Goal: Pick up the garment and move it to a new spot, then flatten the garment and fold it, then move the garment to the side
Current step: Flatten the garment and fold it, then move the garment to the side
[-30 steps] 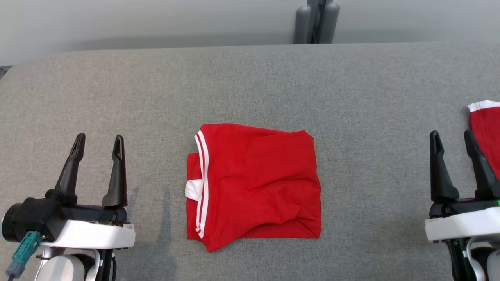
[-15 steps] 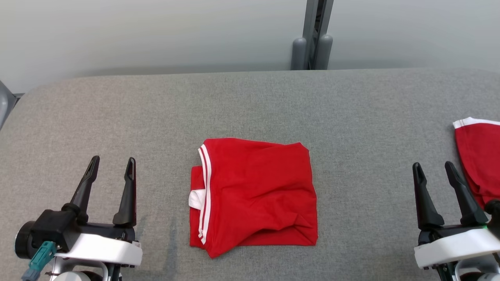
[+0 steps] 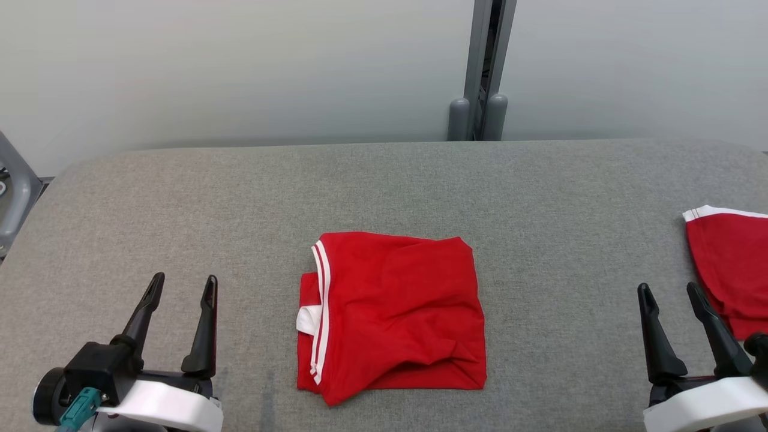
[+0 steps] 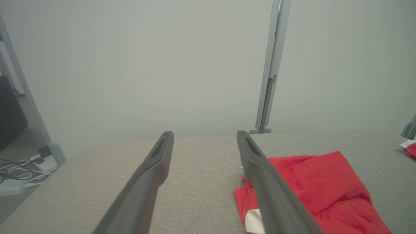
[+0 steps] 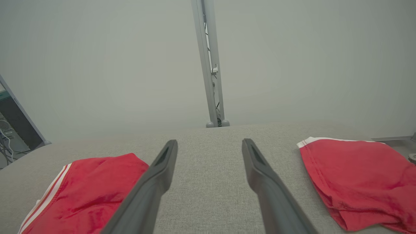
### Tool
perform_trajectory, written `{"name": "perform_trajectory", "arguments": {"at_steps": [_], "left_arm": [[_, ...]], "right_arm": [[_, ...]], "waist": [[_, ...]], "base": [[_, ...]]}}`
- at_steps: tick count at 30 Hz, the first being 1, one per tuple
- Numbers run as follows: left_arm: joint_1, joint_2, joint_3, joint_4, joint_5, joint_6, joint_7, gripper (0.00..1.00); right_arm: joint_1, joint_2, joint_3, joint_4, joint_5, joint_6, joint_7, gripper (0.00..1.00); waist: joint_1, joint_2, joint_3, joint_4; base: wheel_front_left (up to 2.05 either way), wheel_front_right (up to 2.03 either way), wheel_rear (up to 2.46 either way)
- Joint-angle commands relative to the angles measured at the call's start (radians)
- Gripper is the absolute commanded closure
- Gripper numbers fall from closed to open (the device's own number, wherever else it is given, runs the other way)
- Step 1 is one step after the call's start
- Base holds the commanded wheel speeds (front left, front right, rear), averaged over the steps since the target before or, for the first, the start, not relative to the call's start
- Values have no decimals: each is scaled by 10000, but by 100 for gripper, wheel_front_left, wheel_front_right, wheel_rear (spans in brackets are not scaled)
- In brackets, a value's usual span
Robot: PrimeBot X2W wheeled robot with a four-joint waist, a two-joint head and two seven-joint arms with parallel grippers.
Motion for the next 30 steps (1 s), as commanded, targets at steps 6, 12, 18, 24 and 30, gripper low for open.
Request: {"name": "perform_trajectory", "arguments": {"at_steps": [6, 12, 18, 24, 30], "left_arm": [[141, 124, -38, -28, -83, 32, 88, 0], [42, 160, -55, -50, -121, 71, 99, 0], [-83, 169, -66, 9, -170, 95, -2, 0], [-134, 188, -74, 70, -195, 126, -81, 0], [-204, 220, -87, 111, -229, 142, -121, 0]], "right_arm": [[202, -89, -56, -239, -124, 6, 174, 0], [246, -63, -104, -331, -146, 6, 295, 0], [192, -108, -127, -283, -71, 6, 339, 0], [102, -133, -109, -239, -34, 6, 373, 0], [33, -142, -89, -156, 2, 6, 389, 0]], "waist": [[0, -1, -102, -7], [0, -1, -80, -4], [0, -1, -11, 55], [0, -1, 29, 97], [0, -1, 53, 119]], "base": [[0, 0, 0], [0, 0, 0], [0, 0, 0], [0, 0, 0], [0, 0, 0]]}}
